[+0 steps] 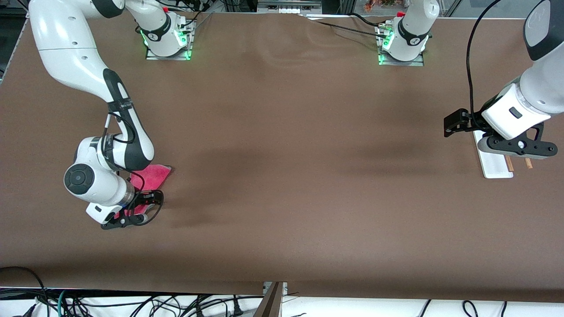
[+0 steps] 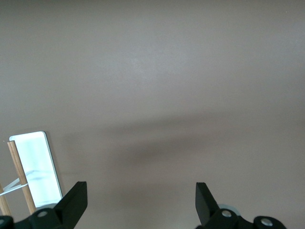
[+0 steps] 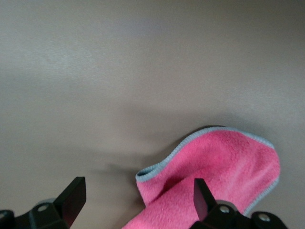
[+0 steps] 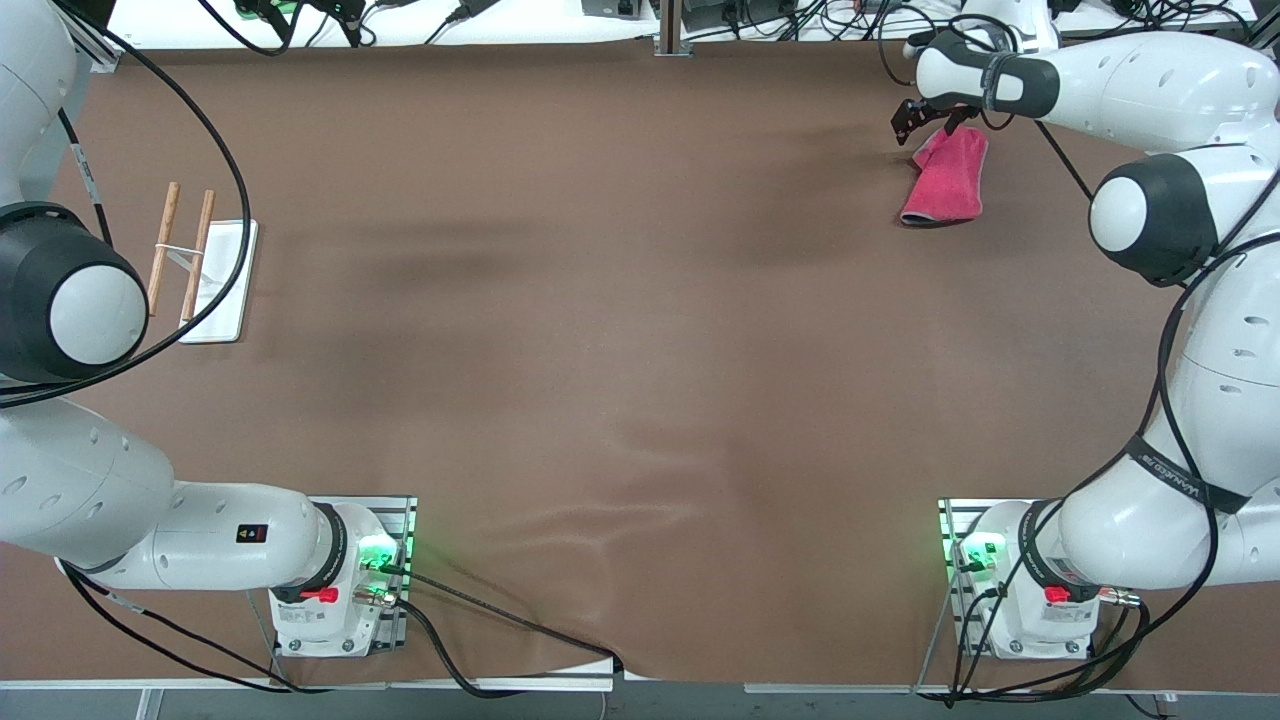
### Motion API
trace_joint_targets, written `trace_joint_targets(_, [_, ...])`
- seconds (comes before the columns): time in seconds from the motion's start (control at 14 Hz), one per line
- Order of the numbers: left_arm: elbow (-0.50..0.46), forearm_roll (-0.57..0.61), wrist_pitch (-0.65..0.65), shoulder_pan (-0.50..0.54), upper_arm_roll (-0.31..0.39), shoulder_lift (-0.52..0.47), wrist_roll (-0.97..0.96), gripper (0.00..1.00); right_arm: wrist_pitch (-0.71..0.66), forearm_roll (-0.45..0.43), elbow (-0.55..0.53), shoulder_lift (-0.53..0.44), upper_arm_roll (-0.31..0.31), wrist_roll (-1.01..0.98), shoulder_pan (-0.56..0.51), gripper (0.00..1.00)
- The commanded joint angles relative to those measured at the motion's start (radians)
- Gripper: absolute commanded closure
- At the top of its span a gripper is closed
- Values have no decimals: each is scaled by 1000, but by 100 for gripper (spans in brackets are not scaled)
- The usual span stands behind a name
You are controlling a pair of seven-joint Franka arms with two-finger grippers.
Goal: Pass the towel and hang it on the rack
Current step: 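Close the right gripper on the pink towel's edge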
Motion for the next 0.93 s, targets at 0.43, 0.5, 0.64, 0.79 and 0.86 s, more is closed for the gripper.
trace_joint_targets(0.43, [28,-5,-15,-5,6,11,15,0,31,3,-6,49,3,-7,-3,64])
trace_joint_targets(0.5, [29,-6,-17,-5,6,11,15,0,28,3,-6,47,3,-7,-3,85])
trace_joint_targets(0.64, [28,-5,-17,-6,6,11,15,0,23,3,-4,44,3,-7,-3,100])
trace_joint_targets(0.79, [28,-5,-15,-5,7,11,16,0,23,3,-3,41,3,-10,0,100])
trace_joint_targets(0.86, [28,-5,-15,-3,7,11,16,0,23,3,0,38,3,-9,0,100])
